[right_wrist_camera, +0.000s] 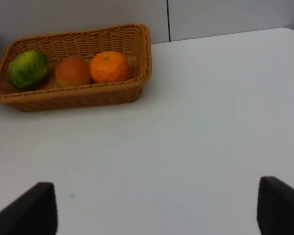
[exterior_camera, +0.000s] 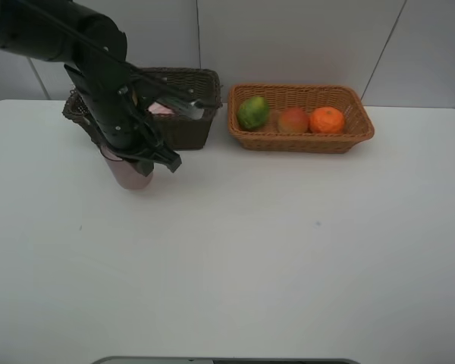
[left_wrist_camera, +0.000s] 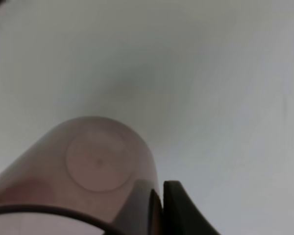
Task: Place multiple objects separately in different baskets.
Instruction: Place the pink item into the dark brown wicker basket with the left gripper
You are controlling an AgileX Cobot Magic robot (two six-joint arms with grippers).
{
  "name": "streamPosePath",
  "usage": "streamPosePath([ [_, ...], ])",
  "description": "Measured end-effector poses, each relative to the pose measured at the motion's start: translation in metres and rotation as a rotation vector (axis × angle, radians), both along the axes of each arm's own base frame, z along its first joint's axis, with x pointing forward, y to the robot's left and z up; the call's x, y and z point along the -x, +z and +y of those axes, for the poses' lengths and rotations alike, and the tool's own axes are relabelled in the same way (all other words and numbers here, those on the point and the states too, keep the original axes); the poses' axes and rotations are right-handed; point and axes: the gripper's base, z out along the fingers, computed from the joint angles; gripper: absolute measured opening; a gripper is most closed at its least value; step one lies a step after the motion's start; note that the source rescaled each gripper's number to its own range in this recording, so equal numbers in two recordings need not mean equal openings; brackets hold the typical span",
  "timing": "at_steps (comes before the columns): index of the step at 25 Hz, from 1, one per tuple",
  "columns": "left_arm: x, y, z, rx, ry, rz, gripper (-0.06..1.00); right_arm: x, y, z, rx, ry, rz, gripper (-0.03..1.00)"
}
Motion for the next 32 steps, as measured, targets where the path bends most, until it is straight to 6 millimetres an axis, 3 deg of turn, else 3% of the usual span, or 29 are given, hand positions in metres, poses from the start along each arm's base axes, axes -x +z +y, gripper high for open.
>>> streamPosePath([
  [10, -0.032, 0.082, -0.016, 0.098, 0.106, -0.126, 0.00, 0.000, 0.000, 0.000, 0.000, 0.000, 0.000, 0.77],
  [15, -0.053, 0.109, -0.021, 0.164, 0.112, -0.256, 0.00, 0.000, 0.000, 0.000, 0.000, 0.000, 0.000, 0.77],
  [17, -0.067, 0.107, -0.021, 0.185, 0.112, -0.313, 0.00, 0.000, 0.000, 0.000, 0.000, 0.000, 0.000, 0.77],
  [23, -0.101, 0.069, -0.024, 0.212, 0.101, -0.398, 0.00, 0.000, 0.000, 0.000, 0.000, 0.000, 0.000, 0.77],
  [32, -0.122, 0.010, -0.037, 0.240, 0.078, -0.406, 0.00, 0.000, 0.000, 0.000, 0.000, 0.000, 0.000, 0.77],
])
